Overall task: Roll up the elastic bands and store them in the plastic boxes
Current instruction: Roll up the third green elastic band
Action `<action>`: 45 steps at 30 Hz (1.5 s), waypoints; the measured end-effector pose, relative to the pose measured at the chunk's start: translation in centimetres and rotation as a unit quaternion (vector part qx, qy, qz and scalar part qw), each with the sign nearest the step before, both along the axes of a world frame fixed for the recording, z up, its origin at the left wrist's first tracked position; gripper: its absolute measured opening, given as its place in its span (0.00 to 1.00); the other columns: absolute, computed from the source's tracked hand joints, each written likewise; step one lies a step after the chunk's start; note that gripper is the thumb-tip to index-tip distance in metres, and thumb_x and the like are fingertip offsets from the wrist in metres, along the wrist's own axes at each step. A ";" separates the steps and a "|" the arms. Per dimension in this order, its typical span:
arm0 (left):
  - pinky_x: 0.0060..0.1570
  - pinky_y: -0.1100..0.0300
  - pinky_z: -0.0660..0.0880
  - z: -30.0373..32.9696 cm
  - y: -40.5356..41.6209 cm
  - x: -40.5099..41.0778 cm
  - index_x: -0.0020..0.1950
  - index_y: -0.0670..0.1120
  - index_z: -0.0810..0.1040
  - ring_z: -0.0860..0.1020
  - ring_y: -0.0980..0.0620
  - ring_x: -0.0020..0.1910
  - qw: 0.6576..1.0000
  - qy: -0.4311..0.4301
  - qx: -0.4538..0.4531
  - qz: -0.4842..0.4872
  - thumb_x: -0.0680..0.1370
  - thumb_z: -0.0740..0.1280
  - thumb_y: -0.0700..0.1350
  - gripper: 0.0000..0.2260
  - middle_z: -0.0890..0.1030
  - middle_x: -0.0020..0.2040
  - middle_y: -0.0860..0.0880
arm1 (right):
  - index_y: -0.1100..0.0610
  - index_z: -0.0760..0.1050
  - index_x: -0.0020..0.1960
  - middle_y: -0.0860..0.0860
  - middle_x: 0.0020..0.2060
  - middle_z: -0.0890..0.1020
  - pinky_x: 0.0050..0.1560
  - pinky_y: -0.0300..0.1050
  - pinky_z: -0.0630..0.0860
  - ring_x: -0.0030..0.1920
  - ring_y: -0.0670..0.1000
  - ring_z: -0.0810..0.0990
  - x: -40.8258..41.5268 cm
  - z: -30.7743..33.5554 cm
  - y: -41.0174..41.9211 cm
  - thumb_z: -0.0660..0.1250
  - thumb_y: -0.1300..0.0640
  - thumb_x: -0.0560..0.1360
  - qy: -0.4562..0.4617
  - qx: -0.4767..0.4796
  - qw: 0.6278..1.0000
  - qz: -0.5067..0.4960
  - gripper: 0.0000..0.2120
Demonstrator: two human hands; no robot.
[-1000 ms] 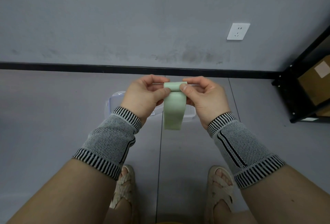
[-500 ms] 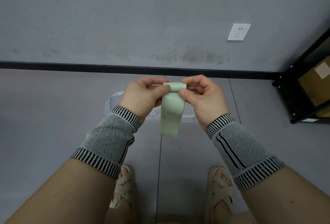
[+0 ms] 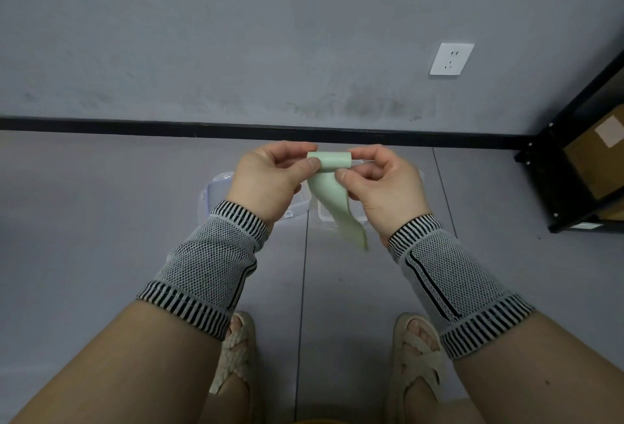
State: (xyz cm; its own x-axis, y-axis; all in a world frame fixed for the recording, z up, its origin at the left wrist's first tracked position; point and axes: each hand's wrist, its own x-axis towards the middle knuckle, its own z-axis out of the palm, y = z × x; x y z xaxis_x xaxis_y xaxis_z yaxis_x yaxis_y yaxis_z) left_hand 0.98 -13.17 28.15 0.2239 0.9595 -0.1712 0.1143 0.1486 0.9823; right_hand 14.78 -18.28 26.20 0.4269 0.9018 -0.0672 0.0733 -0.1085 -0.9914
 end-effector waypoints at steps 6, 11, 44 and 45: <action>0.34 0.72 0.72 0.1 -0.2 0.1 0.50 0.48 0.82 0.78 0.64 0.34 0.999 0.021 0.018 -0.018 0.73 0.70 0.40 0.07 0.82 0.40 0.53 | 0.44 0.76 0.51 0.45 0.48 0.81 0.50 0.39 0.79 0.47 0.43 0.81 0.0 0.1 -0.3 0.72 0.61 0.71 -0.110 0.032 0.992 0.050 0.14; 0.40 0.65 0.74 0.0 -0.2 0.2 0.48 0.51 0.81 0.80 0.57 0.41 1.000 0.022 0.004 -0.008 0.75 0.69 0.44 0.04 0.83 0.44 0.49 | 0.49 0.79 0.49 0.50 0.44 0.83 0.52 0.45 0.79 0.45 0.48 0.82 0.0 -0.2 0.0 0.70 0.60 0.73 -0.108 0.025 0.993 0.046 0.08; 0.25 0.74 0.66 0.1 0.0 0.4 0.38 0.44 0.77 0.71 0.63 0.23 0.998 0.042 0.007 -0.045 0.74 0.69 0.37 0.05 0.77 0.32 0.48 | 0.49 0.78 0.44 0.51 0.41 0.83 0.50 0.56 0.81 0.45 0.52 0.83 0.3 -0.1 0.1 0.69 0.60 0.74 0.003 0.057 0.998 -0.011 0.06; 0.25 0.74 0.65 0.1 0.0 0.3 0.38 0.43 0.77 0.72 0.63 0.23 0.999 0.034 0.002 -0.041 0.74 0.69 0.36 0.05 0.76 0.32 0.49 | 0.48 0.78 0.44 0.51 0.42 0.83 0.50 0.58 0.81 0.45 0.53 0.83 0.1 -0.1 0.0 0.70 0.61 0.73 -0.011 0.058 0.998 -0.009 0.07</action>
